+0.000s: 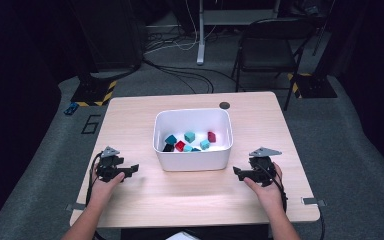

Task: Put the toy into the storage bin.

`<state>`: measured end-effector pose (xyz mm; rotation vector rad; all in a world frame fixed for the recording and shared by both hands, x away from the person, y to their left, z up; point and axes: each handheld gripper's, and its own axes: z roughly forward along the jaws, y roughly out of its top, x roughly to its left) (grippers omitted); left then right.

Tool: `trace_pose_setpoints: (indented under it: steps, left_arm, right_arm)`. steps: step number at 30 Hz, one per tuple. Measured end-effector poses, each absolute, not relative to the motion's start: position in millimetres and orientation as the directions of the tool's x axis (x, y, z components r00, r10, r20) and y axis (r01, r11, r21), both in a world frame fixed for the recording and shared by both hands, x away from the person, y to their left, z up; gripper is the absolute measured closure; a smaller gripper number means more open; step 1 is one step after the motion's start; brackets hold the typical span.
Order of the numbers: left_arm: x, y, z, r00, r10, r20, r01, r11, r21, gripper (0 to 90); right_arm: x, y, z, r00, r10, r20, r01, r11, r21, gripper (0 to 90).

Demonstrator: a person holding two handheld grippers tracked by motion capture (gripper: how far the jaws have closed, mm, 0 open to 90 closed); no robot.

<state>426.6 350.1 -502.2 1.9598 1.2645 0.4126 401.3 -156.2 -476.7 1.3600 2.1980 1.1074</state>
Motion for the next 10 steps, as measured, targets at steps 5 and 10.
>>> trace_pose_setpoints:
  steps: [5, 10]
  left_arm:
    - [428.3, 350.3, -503.6, 0.453, 0.883, -0.124, 0.645, -0.228, 0.729, 20.7]
    - [430.7, 352.1, -505.2, 0.441, 0.888, -0.131, 0.657, -0.220, 0.721, 20.7]
  right_arm:
    - [403.2, -154.6, -484.0, -0.475, 0.871, 0.125, 0.619, 0.230, 0.751, 21.2]
    - [408.2, -158.6, -492.0, -0.461, 0.881, 0.111, 0.632, 0.238, 0.737, 20.8]
